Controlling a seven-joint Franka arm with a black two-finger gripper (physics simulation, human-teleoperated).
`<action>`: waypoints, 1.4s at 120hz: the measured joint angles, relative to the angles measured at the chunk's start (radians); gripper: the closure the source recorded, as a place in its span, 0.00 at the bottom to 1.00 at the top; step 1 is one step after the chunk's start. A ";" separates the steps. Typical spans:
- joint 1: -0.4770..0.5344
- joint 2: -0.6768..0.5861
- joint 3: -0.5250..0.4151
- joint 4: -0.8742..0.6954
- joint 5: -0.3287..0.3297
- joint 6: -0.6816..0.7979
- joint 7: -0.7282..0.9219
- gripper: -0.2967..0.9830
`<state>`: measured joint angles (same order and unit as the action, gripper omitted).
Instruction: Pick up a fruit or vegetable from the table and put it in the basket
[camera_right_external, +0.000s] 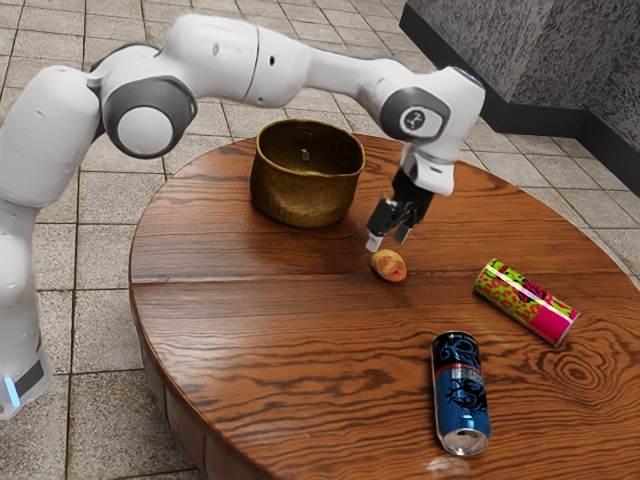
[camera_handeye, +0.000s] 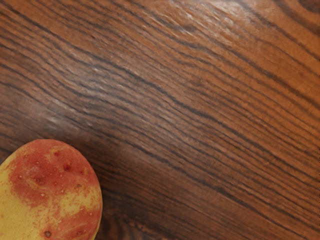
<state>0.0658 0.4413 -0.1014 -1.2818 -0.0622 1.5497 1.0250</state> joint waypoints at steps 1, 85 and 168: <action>0.000 0.000 0.000 -0.001 0.000 0.000 -0.002 0.23; 0.002 0.067 -0.003 -0.003 0.110 0.118 0.008 0.23; 0.007 0.115 -0.004 0.001 0.110 0.197 0.028 0.25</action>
<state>0.0732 0.5559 -0.1058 -1.2813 0.0476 1.7470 1.0525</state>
